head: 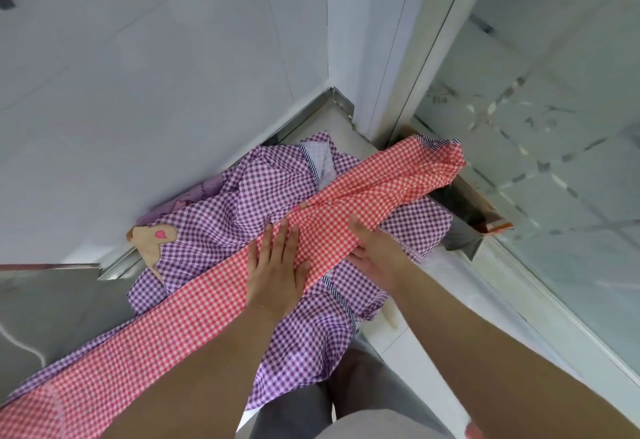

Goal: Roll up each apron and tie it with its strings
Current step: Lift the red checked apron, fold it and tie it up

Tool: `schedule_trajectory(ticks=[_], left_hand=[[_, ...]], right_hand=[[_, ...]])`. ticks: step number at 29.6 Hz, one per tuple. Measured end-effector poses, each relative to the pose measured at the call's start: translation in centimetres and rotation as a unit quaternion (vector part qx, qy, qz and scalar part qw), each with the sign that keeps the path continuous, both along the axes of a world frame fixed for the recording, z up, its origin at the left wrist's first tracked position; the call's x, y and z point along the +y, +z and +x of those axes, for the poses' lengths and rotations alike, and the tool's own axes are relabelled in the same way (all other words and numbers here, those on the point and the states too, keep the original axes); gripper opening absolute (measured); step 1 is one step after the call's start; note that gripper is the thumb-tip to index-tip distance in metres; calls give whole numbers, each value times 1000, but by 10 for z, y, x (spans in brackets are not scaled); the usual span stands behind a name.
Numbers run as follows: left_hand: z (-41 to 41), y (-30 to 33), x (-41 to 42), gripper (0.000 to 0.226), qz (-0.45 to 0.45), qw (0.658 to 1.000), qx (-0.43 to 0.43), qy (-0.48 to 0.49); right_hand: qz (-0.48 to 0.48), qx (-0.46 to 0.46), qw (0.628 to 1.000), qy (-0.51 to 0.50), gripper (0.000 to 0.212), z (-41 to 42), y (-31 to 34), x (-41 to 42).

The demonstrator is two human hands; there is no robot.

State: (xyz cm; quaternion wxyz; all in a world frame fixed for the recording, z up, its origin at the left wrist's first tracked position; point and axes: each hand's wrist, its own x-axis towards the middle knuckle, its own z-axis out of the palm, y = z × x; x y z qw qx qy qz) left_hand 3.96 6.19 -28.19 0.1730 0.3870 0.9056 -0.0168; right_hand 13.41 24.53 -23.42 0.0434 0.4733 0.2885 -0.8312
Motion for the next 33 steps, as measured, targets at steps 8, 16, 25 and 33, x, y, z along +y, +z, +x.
schedule_trajectory(ticks=[8,16,25,33], left_hand=[[-1,0,1,67,-21,1000,-5,1],[0,-4,1,65,-20,1000,-3,2],[0,0,2,60,-9,1000,-8,-2],[-10,13,-74,57,44,999,6,22]], right_hand=[[-66,47,977,-197,49,-32,9,51],[253,-46,934,-248,48,-32,58,128],[578,36,803,139,33,-20,32,-43],[559,13,756,340,39,-9,-25,-94]])
